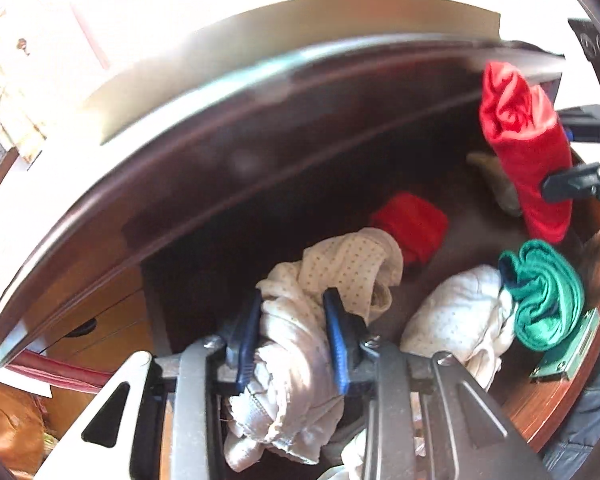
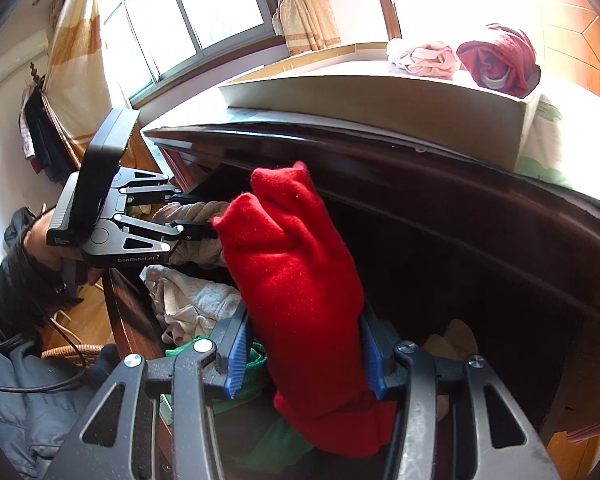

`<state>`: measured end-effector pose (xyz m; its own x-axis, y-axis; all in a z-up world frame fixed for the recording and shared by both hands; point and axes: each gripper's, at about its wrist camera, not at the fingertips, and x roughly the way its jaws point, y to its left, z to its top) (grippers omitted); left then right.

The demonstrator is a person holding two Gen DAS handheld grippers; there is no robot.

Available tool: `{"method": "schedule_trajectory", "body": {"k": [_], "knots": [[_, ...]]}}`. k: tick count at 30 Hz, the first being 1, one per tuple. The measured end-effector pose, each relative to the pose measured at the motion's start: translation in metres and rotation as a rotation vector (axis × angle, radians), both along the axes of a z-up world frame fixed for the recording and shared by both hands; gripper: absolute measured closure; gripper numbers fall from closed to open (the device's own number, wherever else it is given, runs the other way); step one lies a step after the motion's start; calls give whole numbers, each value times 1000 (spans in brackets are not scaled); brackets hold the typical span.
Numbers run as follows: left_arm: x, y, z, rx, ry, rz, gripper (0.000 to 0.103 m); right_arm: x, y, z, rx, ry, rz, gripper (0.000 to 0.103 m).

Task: Take underwear out of drawer
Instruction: 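Grasp the beige dotted underwear with the left tool while the right tool holds the red sock, then lift both garments out of the drawer and carry them over the beige tray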

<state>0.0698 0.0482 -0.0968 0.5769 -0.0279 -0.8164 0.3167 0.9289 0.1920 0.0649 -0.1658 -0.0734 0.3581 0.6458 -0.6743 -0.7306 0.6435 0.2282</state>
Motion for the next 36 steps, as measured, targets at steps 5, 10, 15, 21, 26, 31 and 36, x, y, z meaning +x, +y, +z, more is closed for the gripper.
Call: {"method": "schedule_trajectory", "body": {"k": [5,10,15,21,26,31,36], "knots": [[-19,17,9,-53,-60,39,74,-2,-4,1,22,-2,1,53],[-32,34,23,-92,-114,63,74,-4,-9,2,41,-8,-1,53],[-41,45,29,-115,-157,94,75,-8,-15,5,70,-28,1,53],[-48,59,23,-149,-194,125,75,-10,-19,9,108,-47,1,53],[-56,59,31,-153,-242,146,76,-15,-23,13,127,-79,6,53],[-69,60,30,-172,-282,172,81,-19,-22,16,138,-113,14,53],[-74,58,31,-154,-298,172,90,-23,-19,20,145,-146,17,53]]}}
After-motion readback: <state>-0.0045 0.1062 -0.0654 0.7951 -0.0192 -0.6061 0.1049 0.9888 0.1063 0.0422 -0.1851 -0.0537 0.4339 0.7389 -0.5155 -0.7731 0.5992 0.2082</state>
